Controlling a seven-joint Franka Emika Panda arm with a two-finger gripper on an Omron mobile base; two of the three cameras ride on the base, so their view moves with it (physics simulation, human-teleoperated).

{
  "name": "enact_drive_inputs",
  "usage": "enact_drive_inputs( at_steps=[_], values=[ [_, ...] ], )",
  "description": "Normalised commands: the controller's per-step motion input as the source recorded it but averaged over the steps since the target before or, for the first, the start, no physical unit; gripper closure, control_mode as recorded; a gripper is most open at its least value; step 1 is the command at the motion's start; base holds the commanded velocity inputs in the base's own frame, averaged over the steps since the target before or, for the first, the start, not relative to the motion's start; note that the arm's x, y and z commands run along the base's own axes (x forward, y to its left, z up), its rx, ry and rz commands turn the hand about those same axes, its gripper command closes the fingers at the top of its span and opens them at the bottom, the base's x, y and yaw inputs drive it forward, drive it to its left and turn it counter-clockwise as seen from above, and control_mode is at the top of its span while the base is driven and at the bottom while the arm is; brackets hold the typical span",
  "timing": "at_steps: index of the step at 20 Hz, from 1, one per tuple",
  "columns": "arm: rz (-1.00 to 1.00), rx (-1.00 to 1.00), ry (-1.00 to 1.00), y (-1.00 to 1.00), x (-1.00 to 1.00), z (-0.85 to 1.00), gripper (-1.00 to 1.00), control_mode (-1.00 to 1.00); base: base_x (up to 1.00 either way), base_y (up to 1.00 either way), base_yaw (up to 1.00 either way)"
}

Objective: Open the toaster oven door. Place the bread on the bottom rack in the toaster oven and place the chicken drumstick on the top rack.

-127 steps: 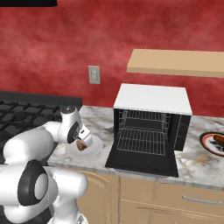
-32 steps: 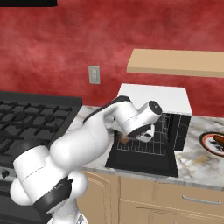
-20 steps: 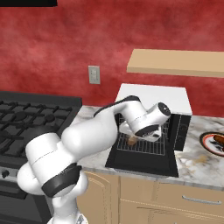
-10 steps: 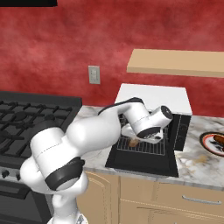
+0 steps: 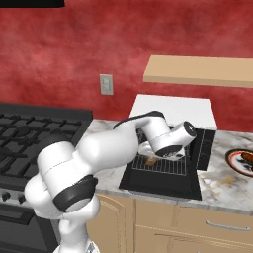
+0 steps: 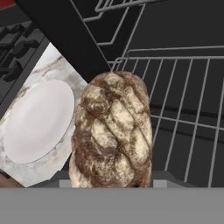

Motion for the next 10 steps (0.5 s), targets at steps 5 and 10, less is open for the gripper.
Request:
enact_drive_inputs(
  at_steps=[5, 10],
  values=[
    [0.06, 0.0, 0.0, -0.07, 0.03, -0.11, 1.0, -1.0, 0.0, 0.0, 0.0],
    [0.04, 0.0, -0.01, -0.08, 0.05, -0.04, 1.0, -1.0, 0.0, 0.0, 0.0]
  ],
)
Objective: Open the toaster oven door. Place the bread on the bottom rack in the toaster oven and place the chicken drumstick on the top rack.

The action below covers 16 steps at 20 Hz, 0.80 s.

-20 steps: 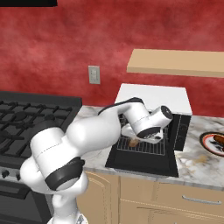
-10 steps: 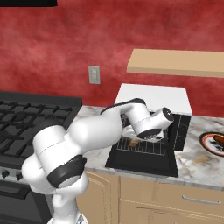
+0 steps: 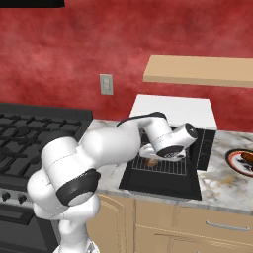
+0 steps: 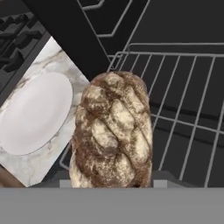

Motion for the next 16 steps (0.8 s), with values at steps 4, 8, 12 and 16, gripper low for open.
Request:
enact_drive_inputs(
  at_steps=[4, 8, 12, 16],
  values=[
    [0.02, 0.0, 0.0, -0.11, 0.03, 0.0, 1.0, -1.0, 0.0, 0.0, 0.0],
    [0.0, 0.0, 0.0, -0.11, 0.0, -0.06, 1.0, -1.0, 0.0, 0.0, 0.0],
    [0.0, 0.0, 0.0, -0.11, 0.01, -0.02, 1.0, -1.0, 0.0, 0.0, 0.0],
    [0.0, 0.0, 0.0, -0.09, 0.0, 0.0, 1.0, -1.0, 0.0, 0.0, 0.0]
  ],
)
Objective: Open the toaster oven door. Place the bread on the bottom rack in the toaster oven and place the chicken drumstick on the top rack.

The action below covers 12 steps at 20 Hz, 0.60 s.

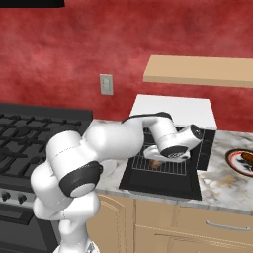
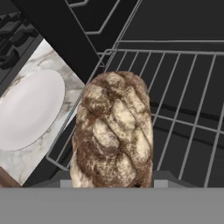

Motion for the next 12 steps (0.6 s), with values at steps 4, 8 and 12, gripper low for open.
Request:
enact_drive_inputs(
  at_steps=[4, 8, 12],
  values=[
    [0.0, 0.0, 0.0, -0.06, 0.0, -0.07, 1.0, -1.0, 0.0, 0.0, 0.0],
    [0.0, 0.0, 0.0, -0.01, 0.04, -0.08, 1.0, -1.0, 0.0, 0.0, 0.0],
    [0.01, 0.0, -0.02, -0.01, 0.0, -0.15, 1.0, -1.0, 0.0, 0.0, 0.0]
  ],
)
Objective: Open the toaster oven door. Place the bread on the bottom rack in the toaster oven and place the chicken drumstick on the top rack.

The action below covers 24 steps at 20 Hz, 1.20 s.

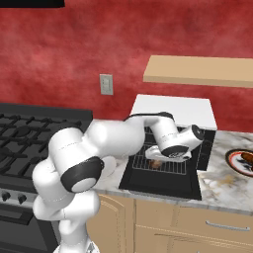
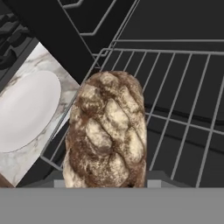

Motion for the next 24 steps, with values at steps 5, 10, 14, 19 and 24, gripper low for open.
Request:
enact_drive_inputs(
  at_steps=[5, 10, 14, 19, 24],
  values=[
    [0.04, -0.01, -0.03, -0.08, -0.02, -0.2, 1.0, -1.0, 0.0, 0.0, 0.0],
    [0.03, -0.03, -0.01, -0.02, 0.01, -0.17, -1.0, -1.0, 0.0, 0.0, 0.0],
    [0.01, 0.0, -0.01, -0.11, 0.05, -0.02, -1.0, -1.0, 0.0, 0.0, 0.0],
    [0.0, 0.0, -0.03, -0.22, 0.0, 0.0, -1.0, -1.0, 0.0, 0.0, 0.0],
    [0.0, 0.0, -0.04, -0.25, 0.0, 0.0, -1.0, -1.0, 0.0, 0.0, 0.0]
  ],
)
